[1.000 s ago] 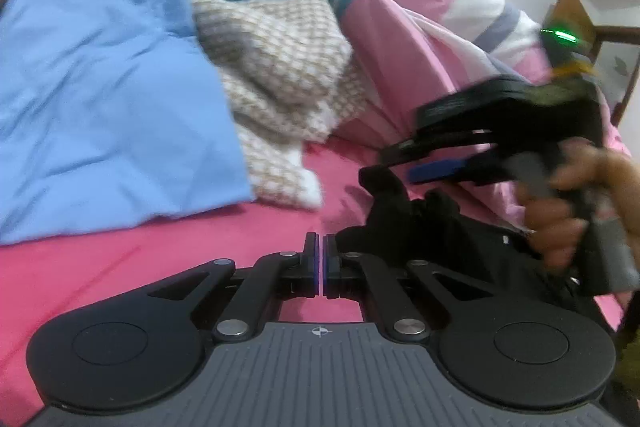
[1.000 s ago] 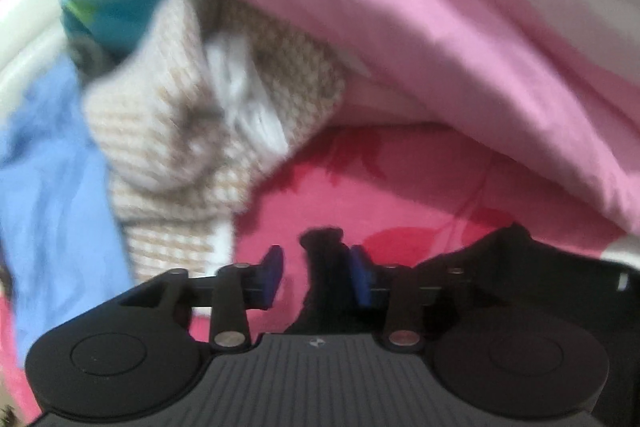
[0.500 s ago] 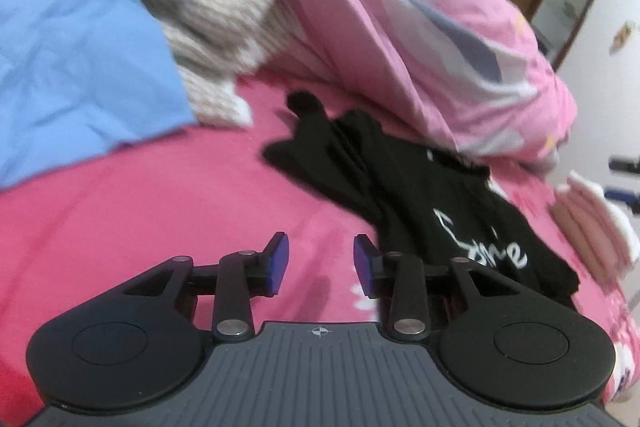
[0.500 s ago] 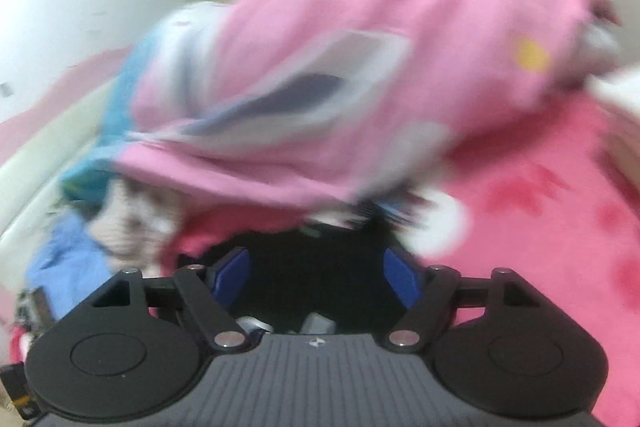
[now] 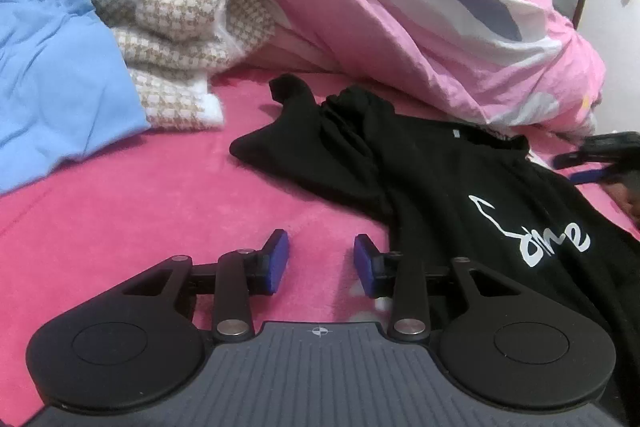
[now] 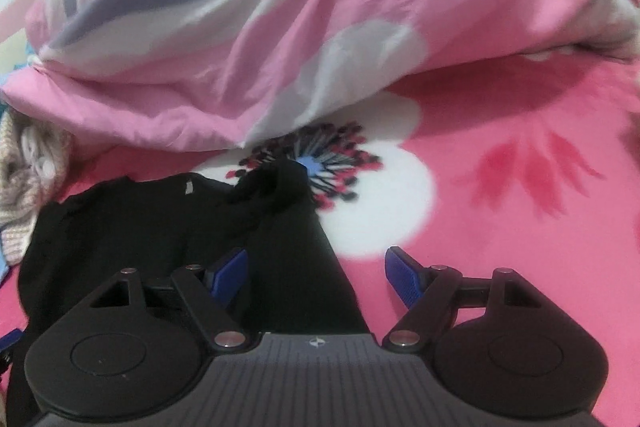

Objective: Fold clothes
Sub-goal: 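Grasp the T-shirt hem with the left gripper while the right gripper grasps nearby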

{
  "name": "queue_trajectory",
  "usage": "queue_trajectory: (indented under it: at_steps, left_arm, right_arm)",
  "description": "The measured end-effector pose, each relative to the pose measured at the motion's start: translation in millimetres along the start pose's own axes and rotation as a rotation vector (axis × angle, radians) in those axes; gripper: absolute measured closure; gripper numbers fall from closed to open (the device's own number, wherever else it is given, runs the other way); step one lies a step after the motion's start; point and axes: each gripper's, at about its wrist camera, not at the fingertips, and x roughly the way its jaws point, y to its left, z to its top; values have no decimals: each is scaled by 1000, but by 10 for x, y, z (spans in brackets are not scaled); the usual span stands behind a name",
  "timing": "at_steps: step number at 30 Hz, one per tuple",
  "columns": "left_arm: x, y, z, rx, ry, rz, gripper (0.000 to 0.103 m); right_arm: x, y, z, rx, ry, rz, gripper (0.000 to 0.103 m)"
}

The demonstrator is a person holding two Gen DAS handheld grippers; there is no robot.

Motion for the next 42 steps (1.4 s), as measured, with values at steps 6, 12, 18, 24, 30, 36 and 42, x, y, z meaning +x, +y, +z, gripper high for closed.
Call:
queue_trajectory:
  at_steps: [6, 12, 18, 24, 30, 36, 42]
  left_arm:
    - [7, 43, 71, -58, 4, -24, 66]
    - [264, 112, 351, -191, 24, -50, 66]
    - [534, 184, 562, -226, 52, -29, 57]
    - [858, -36, 769, -165, 53, 10, 43]
    - [1115, -444, 751, 30, 51, 87, 89]
    - [1139, -587, 879, 138, -45, 238, 97]
    - [1323, -488, 1121, 161, -76, 310, 97]
  right_arm:
    - [311, 243, -61, -146, 61, 9, 73]
    - [204, 251, 24, -176, -33, -95, 95]
    - [309, 75, 79, -90, -8, -43, 90]
    - [486, -64, 157, 21, 8, 33, 53]
    - [600, 185, 102, -117, -32, -49, 94]
    - [527, 294, 216, -180, -107, -128, 97]
    - [578, 302, 475, -177, -138, -170, 97]
